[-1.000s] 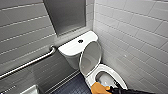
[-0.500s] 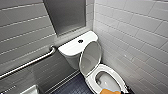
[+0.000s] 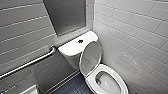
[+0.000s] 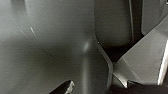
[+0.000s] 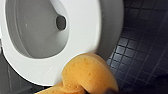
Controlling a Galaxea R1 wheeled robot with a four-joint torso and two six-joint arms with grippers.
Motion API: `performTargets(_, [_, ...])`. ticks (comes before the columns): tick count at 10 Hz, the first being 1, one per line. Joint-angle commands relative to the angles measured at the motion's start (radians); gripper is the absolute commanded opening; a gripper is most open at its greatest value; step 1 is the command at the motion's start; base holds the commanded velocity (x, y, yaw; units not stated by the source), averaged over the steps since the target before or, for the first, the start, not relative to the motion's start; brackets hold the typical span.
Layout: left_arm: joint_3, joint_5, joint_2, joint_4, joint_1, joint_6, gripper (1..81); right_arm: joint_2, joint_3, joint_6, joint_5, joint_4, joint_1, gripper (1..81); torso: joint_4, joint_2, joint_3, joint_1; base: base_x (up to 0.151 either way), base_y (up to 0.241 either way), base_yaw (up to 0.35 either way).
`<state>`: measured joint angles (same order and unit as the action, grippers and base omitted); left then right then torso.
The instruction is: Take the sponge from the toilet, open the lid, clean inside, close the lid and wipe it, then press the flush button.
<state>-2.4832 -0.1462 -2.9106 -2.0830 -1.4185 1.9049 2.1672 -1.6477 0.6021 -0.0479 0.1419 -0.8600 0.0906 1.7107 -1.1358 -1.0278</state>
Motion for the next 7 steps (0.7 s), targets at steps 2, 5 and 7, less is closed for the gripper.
performTargets(2, [0.012, 0.022, 0.022, 0.000, -0.007, -0.004, 81.1, -0.214, 0.056, 0.004, -0.043, 0.007, -0.072, 1.0, 0.000, 0.000, 0.000, 0.000, 0.000, 0.000, 0.000])
performTargets(5, [0.013, 0.016, 0.031, 0.001, -0.001, -0.004, 81.1, -0.179, 0.092, -0.065, -0.043, -0.150, -0.265, 1.0, 0.000, 0.000, 0.000, 0.000, 0.000, 0.000, 0.000])
performTargets(7, [0.013, -0.054, 0.048, 0.001, 0.026, -0.001, 81.1, -0.064, 0.045, -0.078, -0.026, -0.315, -0.409, 1.0, 0.000, 0.000, 0.000, 0.000, 0.000, 0.000, 0.000])
